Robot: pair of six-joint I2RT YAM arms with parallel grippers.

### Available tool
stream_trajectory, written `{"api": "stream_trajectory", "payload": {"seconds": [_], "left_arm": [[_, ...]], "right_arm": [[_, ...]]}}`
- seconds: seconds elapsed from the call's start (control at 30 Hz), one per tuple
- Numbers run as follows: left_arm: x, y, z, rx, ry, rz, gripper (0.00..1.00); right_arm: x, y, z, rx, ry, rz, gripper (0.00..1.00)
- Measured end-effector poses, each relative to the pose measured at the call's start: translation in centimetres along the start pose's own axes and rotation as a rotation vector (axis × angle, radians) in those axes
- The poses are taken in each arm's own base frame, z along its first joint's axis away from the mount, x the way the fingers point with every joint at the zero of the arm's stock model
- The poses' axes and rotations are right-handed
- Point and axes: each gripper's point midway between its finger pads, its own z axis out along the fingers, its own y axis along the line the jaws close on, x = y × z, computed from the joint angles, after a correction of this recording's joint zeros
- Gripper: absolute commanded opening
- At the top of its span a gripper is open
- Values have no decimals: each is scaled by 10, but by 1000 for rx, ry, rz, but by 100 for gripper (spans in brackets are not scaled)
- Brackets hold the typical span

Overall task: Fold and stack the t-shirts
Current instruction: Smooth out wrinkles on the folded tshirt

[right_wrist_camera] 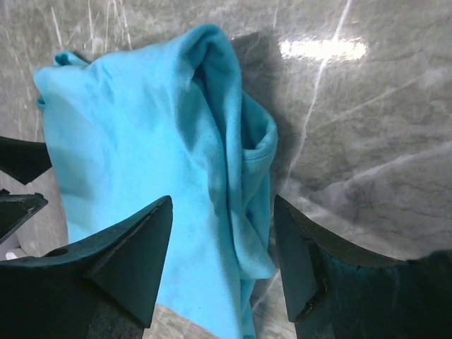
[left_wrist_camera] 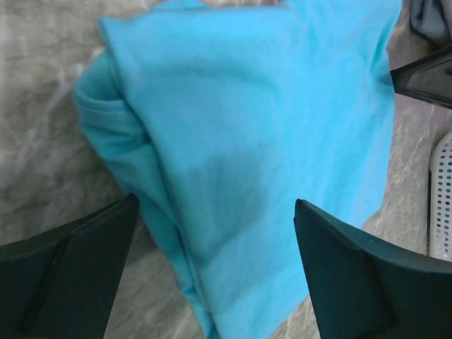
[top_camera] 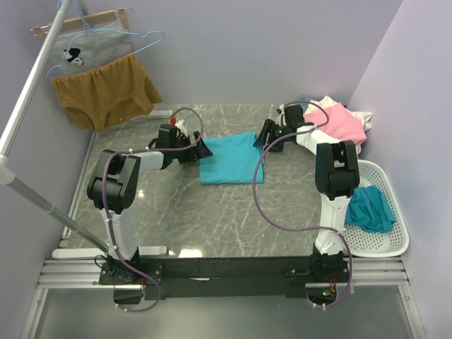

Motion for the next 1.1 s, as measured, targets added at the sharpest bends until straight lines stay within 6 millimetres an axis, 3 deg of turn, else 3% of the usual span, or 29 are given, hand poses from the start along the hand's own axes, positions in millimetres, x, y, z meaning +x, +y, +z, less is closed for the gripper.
{"api": "stream_trajectory", "payload": {"seconds": [0.2, 0.33, 0.43, 0.5, 0.53, 0.57, 0.83, 0.9, 0.93, 1.0, 1.03, 1.1], "left_arm": [[1, -12, 14, 34, 3, 19, 96], [-4, -25, 31, 94, 20, 33, 80], [-2, -34, 42, 149, 35, 26, 71], [0, -35, 42, 167, 40, 19, 65], [2, -35, 41, 175, 41, 13, 60], [3, -33, 40, 180, 42, 4, 56], [10, -1, 17, 205, 23, -91, 45], [8, 8, 11, 192, 15, -106, 47], [7, 11, 9, 189, 11, -111, 52], [4, 14, 7, 193, 6, -115, 58], [3, 13, 6, 201, 7, -111, 67], [1, 9, 6, 220, 10, -107, 74]], "right_arm": [[12, 10, 7, -8, 33, -18, 66], [29, 21, 17, -21, 75, -33, 65], [35, 28, 21, -42, 91, -38, 49], [36, 31, 22, -55, 90, -40, 25], [37, 31, 23, -58, 90, -36, 0], [38, 30, 23, -60, 91, -38, 0], [45, 7, 20, -64, 86, 45, 0], [45, 3, 15, -60, 78, 57, 18], [45, 0, 13, -58, 77, 62, 31], [43, -4, 10, -57, 72, 73, 46], [42, -5, 9, -59, 69, 73, 59], [38, -2, 4, -75, 59, 66, 61]]}}
